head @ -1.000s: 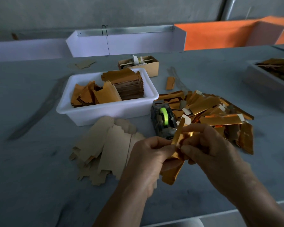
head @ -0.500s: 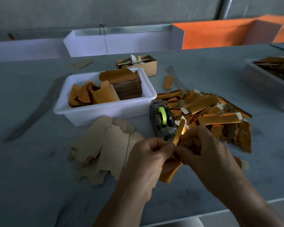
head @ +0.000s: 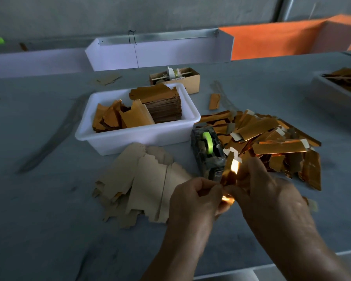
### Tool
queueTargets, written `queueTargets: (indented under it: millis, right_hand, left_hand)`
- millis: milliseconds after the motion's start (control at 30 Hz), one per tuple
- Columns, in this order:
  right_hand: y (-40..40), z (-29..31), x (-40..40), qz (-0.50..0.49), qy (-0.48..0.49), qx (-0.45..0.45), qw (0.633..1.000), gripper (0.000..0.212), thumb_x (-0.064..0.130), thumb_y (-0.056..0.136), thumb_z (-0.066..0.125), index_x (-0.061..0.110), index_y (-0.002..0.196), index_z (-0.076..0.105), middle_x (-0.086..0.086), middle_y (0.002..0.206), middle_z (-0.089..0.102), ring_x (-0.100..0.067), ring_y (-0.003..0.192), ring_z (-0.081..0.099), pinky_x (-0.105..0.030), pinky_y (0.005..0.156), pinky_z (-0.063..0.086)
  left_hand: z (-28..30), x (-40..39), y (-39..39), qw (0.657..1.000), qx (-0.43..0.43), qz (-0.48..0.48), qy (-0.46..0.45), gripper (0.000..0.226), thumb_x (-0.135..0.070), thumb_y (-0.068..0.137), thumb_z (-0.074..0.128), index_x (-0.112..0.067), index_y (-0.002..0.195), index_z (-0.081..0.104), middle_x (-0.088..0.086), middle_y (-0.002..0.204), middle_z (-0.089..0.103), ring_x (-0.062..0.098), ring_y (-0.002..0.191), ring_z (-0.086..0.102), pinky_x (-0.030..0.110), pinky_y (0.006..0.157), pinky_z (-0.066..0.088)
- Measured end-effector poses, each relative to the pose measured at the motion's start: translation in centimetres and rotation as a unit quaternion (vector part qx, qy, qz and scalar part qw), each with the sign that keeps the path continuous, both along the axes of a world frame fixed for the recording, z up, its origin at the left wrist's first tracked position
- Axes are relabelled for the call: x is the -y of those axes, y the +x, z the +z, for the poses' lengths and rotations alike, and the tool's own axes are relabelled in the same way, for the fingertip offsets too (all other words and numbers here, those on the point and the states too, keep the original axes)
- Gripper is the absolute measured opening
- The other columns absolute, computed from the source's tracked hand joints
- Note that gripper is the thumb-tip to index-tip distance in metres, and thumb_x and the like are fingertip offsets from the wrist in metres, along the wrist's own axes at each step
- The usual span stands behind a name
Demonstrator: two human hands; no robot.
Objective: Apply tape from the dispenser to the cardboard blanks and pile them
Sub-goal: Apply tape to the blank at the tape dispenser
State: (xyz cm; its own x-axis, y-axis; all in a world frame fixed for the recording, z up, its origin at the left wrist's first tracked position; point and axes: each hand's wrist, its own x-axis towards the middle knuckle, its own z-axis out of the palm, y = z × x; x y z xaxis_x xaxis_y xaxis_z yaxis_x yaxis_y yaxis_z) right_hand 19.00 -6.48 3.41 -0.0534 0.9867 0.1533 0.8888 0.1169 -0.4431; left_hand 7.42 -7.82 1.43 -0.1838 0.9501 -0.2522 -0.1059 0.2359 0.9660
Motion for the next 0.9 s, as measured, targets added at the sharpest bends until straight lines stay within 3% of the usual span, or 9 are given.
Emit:
queueTargets:
  millis: [100, 167, 267, 400, 500, 667, 900]
  right_hand:
    - [0.7, -0.4, -0.4, -0.014, 0.000, -0.017, 1.000, 0.043, 0.061, 0.069, 0.060, 0.031, 0.092, 0.039, 0.015, 0.070, 0.050, -0.006, 0.065, 0.054, -0.025, 0.055, 0.045]
    - [0.9, -0.8, -0.8, 0.015, -0.054, -0.155, 0.986, 0.040, 0.059, 0.062, 0.060, 0.032, 0.088, 0.047, 0.014, 0.074, 0.058, -0.003, 0.072, 0.059, -0.022, 0.063, 0.049]
    - [0.7, -1.9, -0.9, 0.033, -0.165, -0.373, 0.913, 0.040, 0.046, 0.055, 0.064, 0.028, 0.090, 0.060, 0.004, 0.083, 0.070, -0.009, 0.082, 0.066, -0.026, 0.077, 0.053]
    - [0.6, -2.7, -0.9, 0.037, -0.176, -0.485, 0.856, 0.034, 0.026, 0.058, 0.065, 0.014, 0.090, 0.067, -0.010, 0.082, 0.071, -0.023, 0.083, 0.067, -0.030, 0.078, 0.052]
    - [0.8, -2.7, -0.8, 0.056, -0.177, -0.505, 0.843, 0.034, 0.024, 0.059, 0.065, 0.008, 0.089, 0.067, -0.019, 0.087, 0.067, -0.032, 0.088, 0.064, -0.033, 0.079, 0.051]
    - [0.6, -2.7, -0.9, 0.085, -0.140, -0.501, 0.850, 0.025, 0.019, 0.059, 0.066, 0.010, 0.083, 0.069, -0.016, 0.085, 0.068, -0.030, 0.089, 0.062, -0.039, 0.085, 0.050]
    - [1.4, -2.5, -1.5, 0.154, -0.148, -0.466, 0.859, 0.015, 0.024, 0.060, 0.067, 0.017, 0.073, 0.069, -0.013, 0.080, 0.064, -0.027, 0.085, 0.062, -0.035, 0.077, 0.052]
  left_hand:
    - [0.0, -0.1, -0.5, 1.000, 0.004, 0.014, 0.002, 0.009, -0.009, 0.087, 0.065, -0.008, 0.080, 0.071, 0.007, 0.075, 0.074, 0.017, 0.069, 0.072, 0.016, 0.056, 0.052]
    - [0.0, -0.2, -0.6, 1.000, 0.010, 0.020, 0.006, 0.008, -0.010, 0.087, 0.066, -0.007, 0.082, 0.072, 0.007, 0.076, 0.074, 0.017, 0.071, 0.073, 0.015, 0.055, 0.051]
    - [0.0, -0.1, -0.5, 1.000, 0.015, 0.014, 0.002, 0.006, -0.011, 0.087, 0.067, -0.007, 0.085, 0.071, 0.007, 0.078, 0.074, 0.016, 0.072, 0.073, 0.016, 0.057, 0.052]
    - [-0.1, 0.0, -0.8, 0.998, 0.055, -0.010, -0.016, 0.010, -0.012, 0.088, 0.065, -0.009, 0.082, 0.071, 0.008, 0.080, 0.075, 0.019, 0.075, 0.073, 0.026, 0.066, 0.058]
    - [-0.4, -0.3, -1.4, 0.985, 0.154, -0.031, -0.067, 0.015, -0.013, 0.090, 0.061, -0.002, 0.088, 0.070, 0.015, 0.086, 0.074, 0.025, 0.081, 0.073, 0.038, 0.079, 0.059]
    - [-0.4, -0.7, -2.7, 0.932, 0.326, -0.087, -0.130, 0.006, -0.003, 0.069, 0.068, 0.000, 0.069, 0.073, 0.017, 0.078, 0.070, 0.022, 0.069, 0.070, 0.028, 0.061, 0.059]
    - [-0.8, -0.8, -3.4, 0.886, 0.395, -0.162, -0.182, 0.012, 0.001, 0.066, 0.073, 0.004, 0.077, 0.071, 0.017, 0.078, 0.065, 0.019, 0.060, 0.065, 0.022, 0.048, 0.055]
